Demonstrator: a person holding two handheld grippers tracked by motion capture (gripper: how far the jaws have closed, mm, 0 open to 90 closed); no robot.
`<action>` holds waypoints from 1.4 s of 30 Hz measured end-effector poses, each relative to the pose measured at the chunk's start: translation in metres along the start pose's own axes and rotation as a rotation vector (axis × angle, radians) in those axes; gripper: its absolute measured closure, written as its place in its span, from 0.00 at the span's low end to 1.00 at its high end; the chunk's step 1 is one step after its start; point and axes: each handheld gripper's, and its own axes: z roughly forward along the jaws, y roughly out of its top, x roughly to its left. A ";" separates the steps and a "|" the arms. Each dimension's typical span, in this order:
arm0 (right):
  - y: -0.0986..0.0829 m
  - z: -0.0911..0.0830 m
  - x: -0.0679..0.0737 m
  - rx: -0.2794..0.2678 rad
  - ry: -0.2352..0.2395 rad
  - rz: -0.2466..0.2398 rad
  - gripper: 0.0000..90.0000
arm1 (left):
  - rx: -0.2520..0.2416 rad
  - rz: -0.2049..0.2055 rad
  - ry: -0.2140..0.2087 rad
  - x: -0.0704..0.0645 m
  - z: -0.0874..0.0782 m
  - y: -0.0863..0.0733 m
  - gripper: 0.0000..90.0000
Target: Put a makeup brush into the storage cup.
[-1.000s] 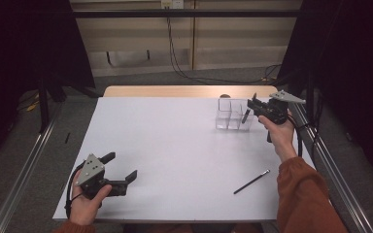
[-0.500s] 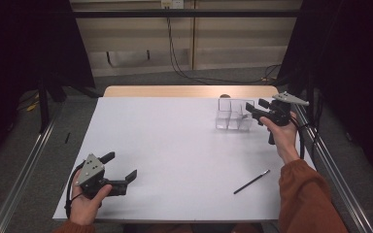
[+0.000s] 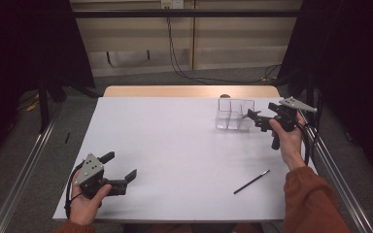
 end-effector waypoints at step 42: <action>-0.037 -0.082 0.031 -0.030 0.060 -0.057 0.02 | -0.064 -0.039 -0.010 -0.002 -0.004 0.002 0.02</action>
